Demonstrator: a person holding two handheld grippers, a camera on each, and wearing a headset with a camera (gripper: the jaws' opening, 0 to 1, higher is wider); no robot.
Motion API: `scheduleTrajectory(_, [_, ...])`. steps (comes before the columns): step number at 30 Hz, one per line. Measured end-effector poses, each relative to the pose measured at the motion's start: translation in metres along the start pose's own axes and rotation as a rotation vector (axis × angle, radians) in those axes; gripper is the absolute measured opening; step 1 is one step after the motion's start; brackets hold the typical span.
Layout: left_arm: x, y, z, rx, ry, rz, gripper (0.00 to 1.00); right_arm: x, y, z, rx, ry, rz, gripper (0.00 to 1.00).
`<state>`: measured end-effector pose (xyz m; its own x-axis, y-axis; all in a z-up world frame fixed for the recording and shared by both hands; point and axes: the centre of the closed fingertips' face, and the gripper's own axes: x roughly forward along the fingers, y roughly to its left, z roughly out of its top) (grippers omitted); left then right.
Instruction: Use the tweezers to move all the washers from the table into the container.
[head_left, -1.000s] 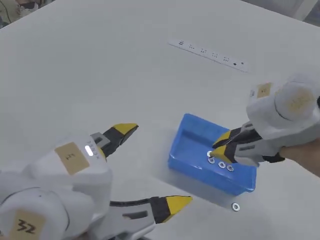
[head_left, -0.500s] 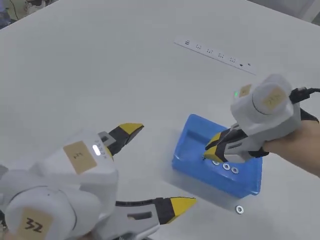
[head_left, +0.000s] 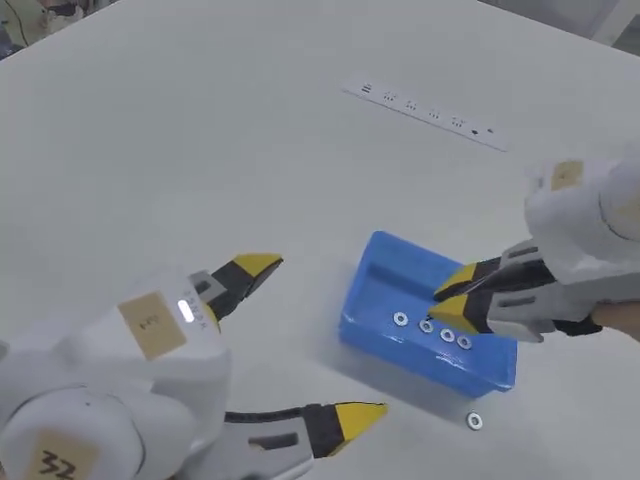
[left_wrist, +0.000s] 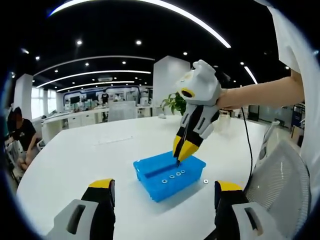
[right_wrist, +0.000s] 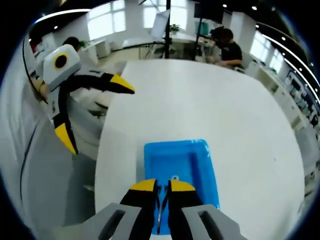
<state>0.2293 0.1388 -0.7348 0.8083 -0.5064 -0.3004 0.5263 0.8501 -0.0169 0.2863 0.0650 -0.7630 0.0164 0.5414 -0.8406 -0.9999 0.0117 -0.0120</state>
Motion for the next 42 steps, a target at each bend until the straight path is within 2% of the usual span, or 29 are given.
scheduleTrajectory(4, [0.001, -0.002, -0.001, 0.006, 0.008, -0.007, 0.83, -0.01, 0.019, -0.006, 0.017, -0.005, 0.011, 0.04])
scheduleTrajectory(7, [0.001, -0.003, -0.002, 0.008, 0.01, -0.012, 0.83, -0.011, 0.034, -0.025, 0.027, 0.03, 0.025, 0.04])
scheduleTrajectory(10, [0.001, -0.003, -0.002, 0.009, 0.012, -0.014, 0.83, -0.009, 0.044, -0.041, 0.059, 0.053, 0.043, 0.04])
scheduleTrajectory(13, [0.002, -0.003, -0.002, 0.011, 0.015, -0.014, 0.83, -0.004, 0.048, -0.062, 0.096, 0.077, 0.041, 0.04])
scheduleTrajectory(18, [0.001, -0.003, -0.003, 0.011, 0.016, -0.016, 0.83, 0.006, 0.046, -0.084, 0.124, 0.11, 0.02, 0.04])
scheduleTrajectory(22, [0.001, -0.002, -0.003, 0.009, 0.016, -0.013, 0.83, 0.014, 0.041, -0.092, 0.123, 0.117, -0.016, 0.05])
scheduleTrajectory(26, [0.001, -0.001, -0.004, 0.009, 0.017, -0.007, 0.83, 0.018, 0.038, -0.097, 0.076, 0.141, -0.05, 0.04])
scheduleTrajectory(32, [0.0, -0.002, -0.005, 0.008, 0.019, -0.012, 0.83, 0.024, 0.037, -0.1, 0.045, 0.164, -0.045, 0.05])
scheduleTrajectory(42, [0.0, -0.001, -0.006, 0.007, 0.02, -0.012, 0.83, 0.025, 0.038, -0.098, 0.063, 0.163, -0.017, 0.04])
